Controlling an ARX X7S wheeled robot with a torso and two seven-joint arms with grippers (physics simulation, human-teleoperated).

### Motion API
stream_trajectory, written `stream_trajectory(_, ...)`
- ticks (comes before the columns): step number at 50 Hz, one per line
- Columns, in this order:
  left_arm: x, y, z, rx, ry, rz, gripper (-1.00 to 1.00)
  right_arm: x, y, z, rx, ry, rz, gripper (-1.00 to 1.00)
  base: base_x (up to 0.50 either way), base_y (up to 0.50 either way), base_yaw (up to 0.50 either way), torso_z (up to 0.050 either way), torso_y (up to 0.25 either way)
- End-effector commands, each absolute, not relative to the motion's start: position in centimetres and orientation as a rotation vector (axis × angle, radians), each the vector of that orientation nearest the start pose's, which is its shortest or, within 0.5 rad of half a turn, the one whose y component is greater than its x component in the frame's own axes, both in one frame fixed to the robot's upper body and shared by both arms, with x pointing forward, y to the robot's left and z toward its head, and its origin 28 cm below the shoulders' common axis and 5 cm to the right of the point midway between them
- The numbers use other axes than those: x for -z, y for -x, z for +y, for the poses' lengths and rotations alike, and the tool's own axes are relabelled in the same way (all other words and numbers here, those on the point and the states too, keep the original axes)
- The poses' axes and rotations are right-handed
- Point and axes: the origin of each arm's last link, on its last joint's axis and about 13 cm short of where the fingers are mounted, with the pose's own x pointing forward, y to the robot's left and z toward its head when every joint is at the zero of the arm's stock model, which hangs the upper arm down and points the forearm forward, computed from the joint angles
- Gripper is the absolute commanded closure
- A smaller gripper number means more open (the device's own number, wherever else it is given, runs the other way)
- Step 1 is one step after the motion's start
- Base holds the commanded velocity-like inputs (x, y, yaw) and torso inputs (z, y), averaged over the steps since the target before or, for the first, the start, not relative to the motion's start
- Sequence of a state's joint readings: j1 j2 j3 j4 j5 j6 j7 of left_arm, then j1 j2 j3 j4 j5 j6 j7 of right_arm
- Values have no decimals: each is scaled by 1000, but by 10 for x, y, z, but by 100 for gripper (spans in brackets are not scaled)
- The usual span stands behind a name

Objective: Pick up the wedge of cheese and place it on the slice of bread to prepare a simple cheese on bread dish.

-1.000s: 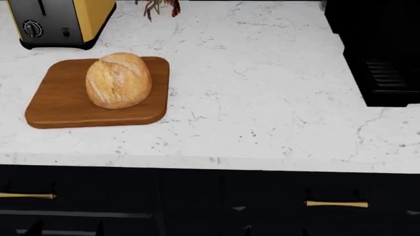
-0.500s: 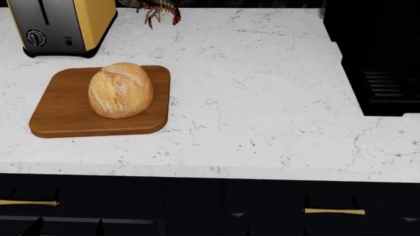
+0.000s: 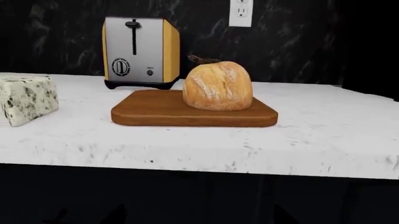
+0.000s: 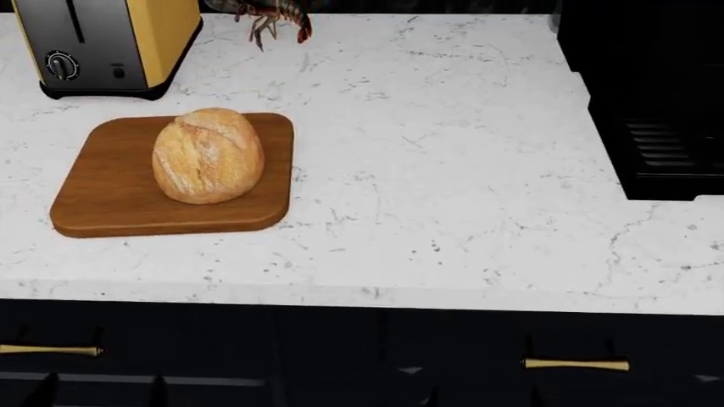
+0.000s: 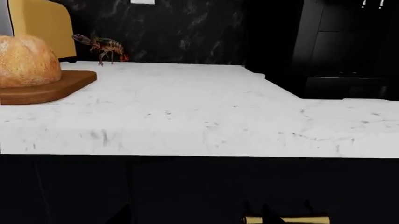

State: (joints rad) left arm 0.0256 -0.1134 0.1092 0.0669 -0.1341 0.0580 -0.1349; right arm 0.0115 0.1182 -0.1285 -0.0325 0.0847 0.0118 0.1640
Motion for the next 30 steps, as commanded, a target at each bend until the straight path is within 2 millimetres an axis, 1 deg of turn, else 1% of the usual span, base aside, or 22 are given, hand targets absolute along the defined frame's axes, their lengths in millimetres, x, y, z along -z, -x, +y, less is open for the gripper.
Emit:
stream_trajectory(1,-37,-204,209,-44,75,-76,-100,-36,-216,-102,45,33,-47,-100,0,0,0,0,0)
stream_trajectory(4,-41,-204,208,-35,70,-75,-100,-45,-216,-103,37,42,-61,-100,0,0,0,0,0)
stream_trajectory(5,-44,-204,208,-15,75,-101,-100,-48,-216,-103,40,35,-68,-100,0,0,0,0,0)
stream_trajectory(6,-45,-204,208,-23,50,-108,-100,-50,-217,-104,38,39,-74,-100,0,0,0,0,0)
stream_trajectory(11,-57,-203,208,-16,49,-132,-100,-64,-217,-104,33,43,-110,-100,0,0,0,0,0)
stream_trajectory(12,-62,-203,208,-3,89,-133,-100,-67,-217,-104,33,47,-117,-100,0,0,0,0,0)
stream_trajectory(15,-72,-202,207,2,76,-159,-100,-74,-217,-104,29,56,-134,-100,0,0,0,0,0)
stream_trajectory(19,-81,-207,209,5,47,-180,-100,-85,-219,-106,34,52,-154,-100,0,0,0,0,0)
stream_trajectory(23,-100,-214,213,-19,14,-228,-100,-100,-220,-109,36,64,-181,-100,0,0,0,0,0)
stream_trajectory(30,-114,-222,215,-15,2,-246,-100,-121,-228,-114,56,63,-222,-100,0,0,0,0,0)
